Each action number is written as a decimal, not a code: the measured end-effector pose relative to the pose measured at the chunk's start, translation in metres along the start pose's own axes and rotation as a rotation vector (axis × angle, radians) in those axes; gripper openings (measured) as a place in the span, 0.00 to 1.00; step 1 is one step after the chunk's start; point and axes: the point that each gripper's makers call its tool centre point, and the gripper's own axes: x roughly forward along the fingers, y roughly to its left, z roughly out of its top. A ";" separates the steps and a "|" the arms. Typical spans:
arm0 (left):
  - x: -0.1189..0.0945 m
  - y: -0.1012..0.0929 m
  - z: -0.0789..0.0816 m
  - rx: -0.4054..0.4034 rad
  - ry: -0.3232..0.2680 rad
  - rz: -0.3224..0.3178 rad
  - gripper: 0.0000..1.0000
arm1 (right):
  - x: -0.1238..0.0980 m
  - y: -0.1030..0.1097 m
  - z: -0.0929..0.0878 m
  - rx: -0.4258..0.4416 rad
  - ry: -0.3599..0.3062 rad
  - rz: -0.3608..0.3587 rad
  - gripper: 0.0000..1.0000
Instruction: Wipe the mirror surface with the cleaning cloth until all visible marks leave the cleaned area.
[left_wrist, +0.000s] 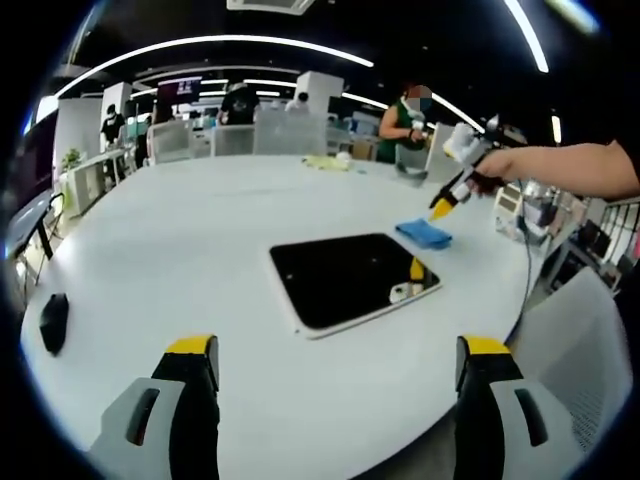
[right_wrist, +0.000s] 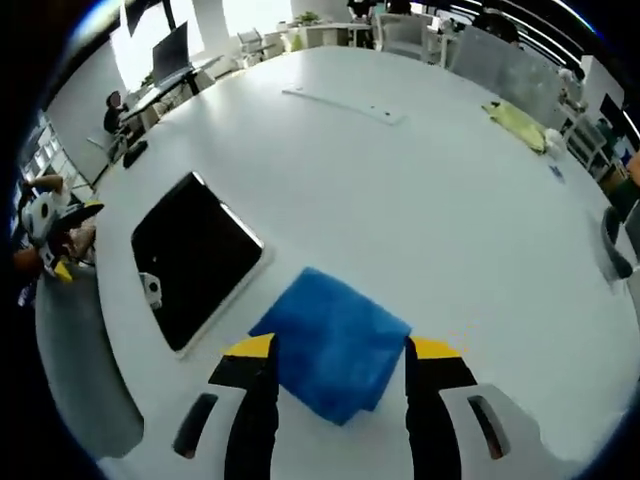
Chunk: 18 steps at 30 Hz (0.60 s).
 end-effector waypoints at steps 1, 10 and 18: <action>0.000 0.000 0.000 -0.001 0.001 0.000 0.99 | 0.003 -0.001 -0.002 0.012 0.009 0.004 0.43; 0.001 0.000 -0.002 -0.003 0.007 -0.001 0.99 | 0.028 -0.004 -0.005 0.035 0.004 0.014 0.32; 0.002 -0.001 -0.003 0.002 0.015 -0.002 0.99 | 0.035 -0.012 -0.015 0.029 0.040 -0.035 0.11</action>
